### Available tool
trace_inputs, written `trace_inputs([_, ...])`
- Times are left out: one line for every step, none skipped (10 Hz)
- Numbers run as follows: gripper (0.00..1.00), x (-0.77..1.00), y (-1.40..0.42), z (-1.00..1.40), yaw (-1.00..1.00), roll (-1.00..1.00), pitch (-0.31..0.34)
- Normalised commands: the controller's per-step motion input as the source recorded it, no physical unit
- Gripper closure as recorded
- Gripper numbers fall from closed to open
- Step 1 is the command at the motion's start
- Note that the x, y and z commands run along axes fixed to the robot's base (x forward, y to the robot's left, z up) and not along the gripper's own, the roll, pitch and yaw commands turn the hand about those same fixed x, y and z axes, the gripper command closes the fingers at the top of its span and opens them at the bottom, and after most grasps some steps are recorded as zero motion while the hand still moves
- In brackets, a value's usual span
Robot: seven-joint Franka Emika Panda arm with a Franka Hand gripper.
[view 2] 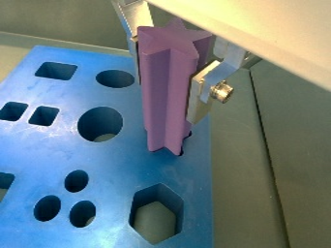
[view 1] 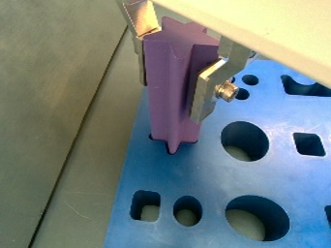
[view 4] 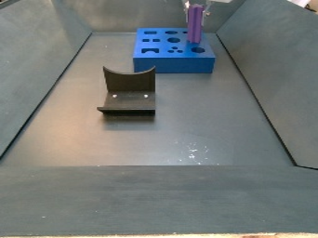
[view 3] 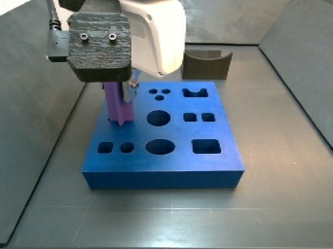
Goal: Pick up the star object. Move up. Move to above the board. Insert the star object.
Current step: Insert the star object.
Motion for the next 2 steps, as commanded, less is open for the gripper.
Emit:
trace_inputs([1.00,-0.01,0.00,-0.12,0.00,0.01,-0.136])
trace_inputs([1.00,0.00,0.00,0.00,0.00,0.00,0.000])
